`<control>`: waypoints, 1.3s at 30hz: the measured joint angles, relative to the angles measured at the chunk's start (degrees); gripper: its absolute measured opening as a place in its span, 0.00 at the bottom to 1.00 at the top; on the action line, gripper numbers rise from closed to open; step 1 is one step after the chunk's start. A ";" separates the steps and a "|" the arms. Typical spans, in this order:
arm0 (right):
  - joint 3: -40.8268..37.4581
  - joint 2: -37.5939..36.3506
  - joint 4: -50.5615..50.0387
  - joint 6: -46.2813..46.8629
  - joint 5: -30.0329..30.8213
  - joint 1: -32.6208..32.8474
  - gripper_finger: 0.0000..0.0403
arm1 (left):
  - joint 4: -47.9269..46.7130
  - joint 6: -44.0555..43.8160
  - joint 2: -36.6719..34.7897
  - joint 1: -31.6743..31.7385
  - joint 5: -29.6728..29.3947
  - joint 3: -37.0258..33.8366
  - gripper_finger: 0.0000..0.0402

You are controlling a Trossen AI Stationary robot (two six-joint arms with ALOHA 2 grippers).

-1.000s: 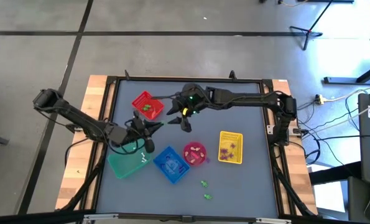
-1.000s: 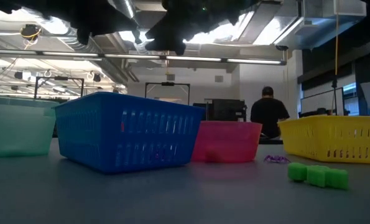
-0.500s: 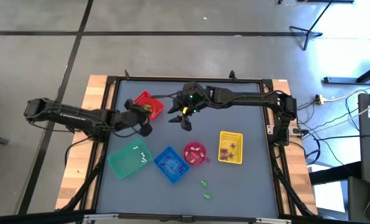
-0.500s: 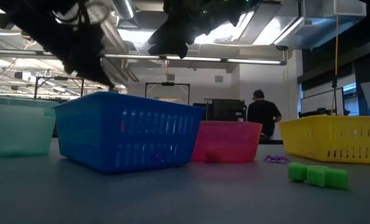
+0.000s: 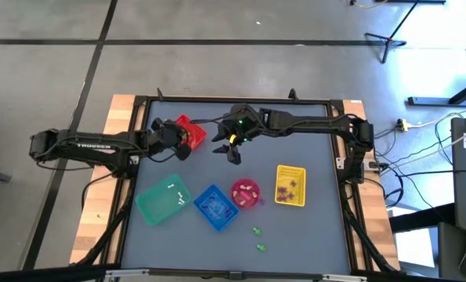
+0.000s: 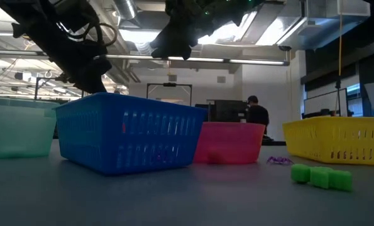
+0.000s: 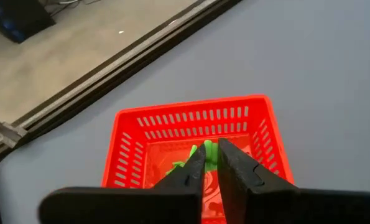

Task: Sort Halloween decoration
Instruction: Put the green skeleton toy into the red bin, then put the white bone toy into the green bin

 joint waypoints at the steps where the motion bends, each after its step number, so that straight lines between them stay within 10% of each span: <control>1: 0.00 0.00 -0.17 0.00 0.00 0.00 0.51 | 0.04 -0.49 0.00 0.16 -0.02 0.00 0.06; 13: 0.00 0.00 -13.94 -0.04 16.90 -3.37 0.51 | -0.27 -2.03 0.00 0.20 0.44 0.00 0.29; 24: -3.72 0.02 -25.06 -0.43 16.68 -17.32 0.51 | -0.38 -2.12 0.00 0.20 0.44 0.00 0.30; 39: -16.97 0.07 -15.89 -5.92 16.35 -31.89 0.51 | -0.37 -2.12 0.00 0.20 0.42 0.00 0.30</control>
